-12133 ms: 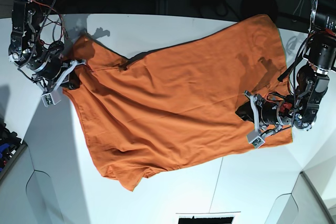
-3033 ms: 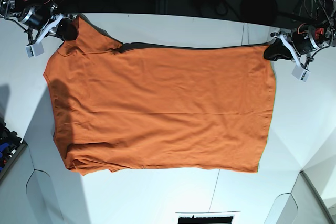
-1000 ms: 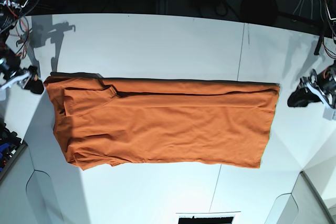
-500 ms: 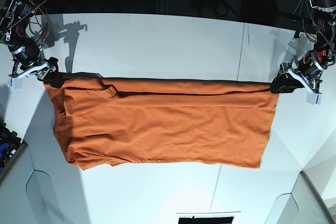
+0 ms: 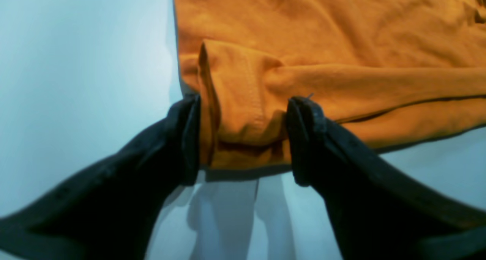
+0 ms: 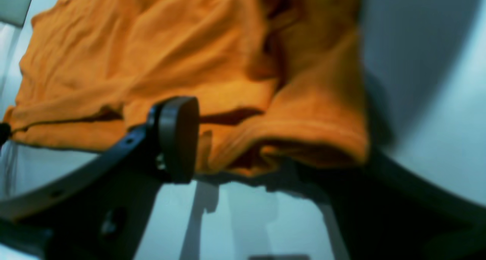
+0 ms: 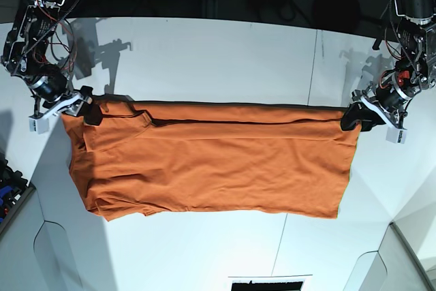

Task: Layout the t-shirt on the table in an organized manner, then fold the t-shirt properly
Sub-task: 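Fold the lifted shoulder edge over the shirt body with both grippers, release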

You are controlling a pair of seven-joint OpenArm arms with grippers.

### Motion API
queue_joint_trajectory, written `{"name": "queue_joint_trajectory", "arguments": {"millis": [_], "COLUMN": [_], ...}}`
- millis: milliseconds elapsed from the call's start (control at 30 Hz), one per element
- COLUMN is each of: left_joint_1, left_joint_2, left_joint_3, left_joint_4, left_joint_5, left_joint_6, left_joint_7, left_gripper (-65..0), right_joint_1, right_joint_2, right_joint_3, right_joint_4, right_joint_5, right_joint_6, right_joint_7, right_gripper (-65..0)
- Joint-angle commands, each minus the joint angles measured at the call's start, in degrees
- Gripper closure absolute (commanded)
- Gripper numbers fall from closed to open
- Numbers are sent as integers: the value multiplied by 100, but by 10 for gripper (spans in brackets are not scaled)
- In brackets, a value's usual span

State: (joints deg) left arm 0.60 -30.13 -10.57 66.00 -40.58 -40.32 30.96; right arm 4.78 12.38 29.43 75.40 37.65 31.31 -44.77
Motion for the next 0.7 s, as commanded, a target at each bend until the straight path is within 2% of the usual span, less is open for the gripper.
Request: {"name": "queue_joint_trajectory", "arguments": {"millis": [0, 33, 67, 100, 133, 267, 367, 433, 567, 667], "left_joint_1": [-13, -11, -11, -11, -11, 114, 442, 741, 1399, 1757], "left_joint_2": [-28, -28, -35, -42, -59, -275, -516, -643, -798, -813], "left_joint_3": [11, 11, 11, 9, -2, -7, -7, -7, -7, -7], "left_joint_4": [26, 26, 26, 26, 28, 166, 553, 925, 1650, 1963], "left_joint_5": [188, 245, 256, 256, 256, 247, 168, 7, -339, -361], "left_joint_6": [32, 32, 32, 32, 32, 32, 32, 32, 32, 32], "left_joint_7": [184, 186, 186, 192, 208, 323, 494, 597, 684, 691], "left_gripper": [-234, -140, -53, 0, 0, 0, 0, 0, 0, 0], "right_joint_1": [76, 76, 76, 76, 76, 72, -48, -223, -756, -1268], "right_joint_2": [76, 79, 83, 92, 94, 94, 101, 133, 243, 254], "right_joint_3": [-7, -11, -9, -4, -2, 205, 546, 763, 907, 909], "right_joint_4": [55, 55, 55, 57, 57, 144, 369, 584, 1051, 1445], "right_joint_5": [9, 9, 4, 7, 7, 74, 352, 623, 715, 780], "right_joint_6": [-4, -4, -4, -4, -2, 59, 120, 157, 155, 155], "right_joint_7": [74, 125, 144, 142, 125, -319, -756, -848, -975, -973], "right_gripper": [-358, -301, -211, -94, 0, 0, 0, 0, 0, 0]}}
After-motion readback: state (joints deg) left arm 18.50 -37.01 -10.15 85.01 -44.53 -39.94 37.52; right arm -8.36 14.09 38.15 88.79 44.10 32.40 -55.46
